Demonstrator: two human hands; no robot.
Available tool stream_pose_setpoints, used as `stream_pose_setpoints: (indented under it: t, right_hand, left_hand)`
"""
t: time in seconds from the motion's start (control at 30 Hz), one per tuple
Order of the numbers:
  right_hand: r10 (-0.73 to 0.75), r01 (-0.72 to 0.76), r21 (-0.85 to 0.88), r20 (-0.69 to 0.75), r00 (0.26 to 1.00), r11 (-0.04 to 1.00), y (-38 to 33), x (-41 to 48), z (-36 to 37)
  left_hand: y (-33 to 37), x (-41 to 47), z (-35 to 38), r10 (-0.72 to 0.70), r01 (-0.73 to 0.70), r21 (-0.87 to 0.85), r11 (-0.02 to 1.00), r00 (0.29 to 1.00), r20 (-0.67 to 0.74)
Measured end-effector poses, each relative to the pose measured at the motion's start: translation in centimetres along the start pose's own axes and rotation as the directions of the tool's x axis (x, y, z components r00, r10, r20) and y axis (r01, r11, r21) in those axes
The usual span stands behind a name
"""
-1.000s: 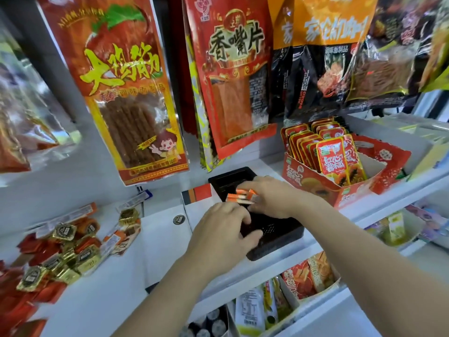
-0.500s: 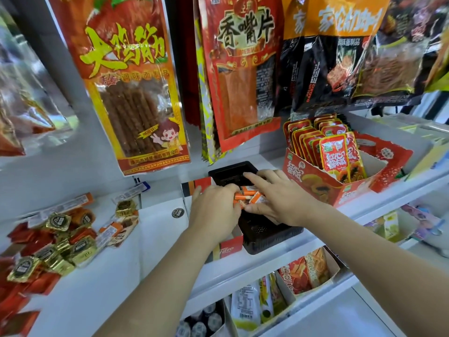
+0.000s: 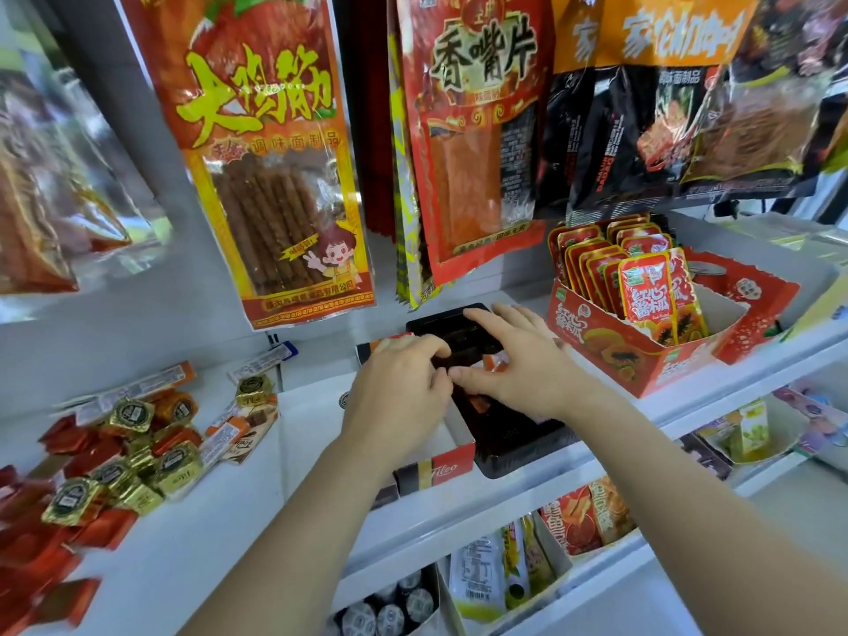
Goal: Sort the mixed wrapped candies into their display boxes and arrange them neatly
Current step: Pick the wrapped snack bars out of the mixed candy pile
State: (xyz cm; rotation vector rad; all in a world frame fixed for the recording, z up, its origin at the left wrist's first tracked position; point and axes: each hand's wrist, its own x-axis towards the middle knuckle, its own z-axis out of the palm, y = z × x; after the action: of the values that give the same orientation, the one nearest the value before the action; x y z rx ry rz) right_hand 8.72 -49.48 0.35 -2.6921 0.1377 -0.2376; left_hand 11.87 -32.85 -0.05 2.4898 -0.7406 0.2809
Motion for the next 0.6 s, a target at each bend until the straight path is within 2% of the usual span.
stream_pose_setpoints:
  t: [0.07, 0.13, 0.23, 0.33, 0.5, 0.6]
  right_hand:
    - [-0.092, 0.094, 0.023, -0.083, 0.992, 0.995, -2.2, 0.2, 0.6]
    - [-0.149, 0.155, 0.061, -0.099, 0.984, 0.986, -4.0, 0.1, 1.4]
    - [-0.172, 0.172, 0.071, -0.004, 0.985, 0.983, -5.7, -0.7, 2.9]
    - [-0.212, 0.212, 0.012, 0.109, 0.971, 0.977, -7.4, -1.5, 4.8]
    - [-0.218, 0.237, -0.059, 0.222, 0.95, 0.97, -10.1, -1.7, 7.4]
    - [-0.179, 0.197, -0.086, 0.187, 0.966, 0.977, -10.9, -1.6, 7.8]
  left_hand:
    - [-1.5, -0.8, -1.5, -0.037, 0.037, -0.005, 0.999, 0.999, 0.009]
    - [-3.2, -1.5, -3.1, -0.102, 0.102, 0.01, 0.995, 0.994, 0.034]
    - [-5.9, -2.6, -5.1, -0.213, 0.207, 0.078, 0.975, 0.974, 0.072]
    - [-8.7, -4.2, -6.0, -0.281, 0.25, 0.215, 0.944, 0.951, 0.128]
    - [-11.3, -6.2, -5.8, -0.264, 0.212, 0.236, 0.949, 0.94, 0.217]
    - [-11.8, -6.5, -6.2, -0.229, 0.182, 0.208, 0.961, 0.945, 0.233]
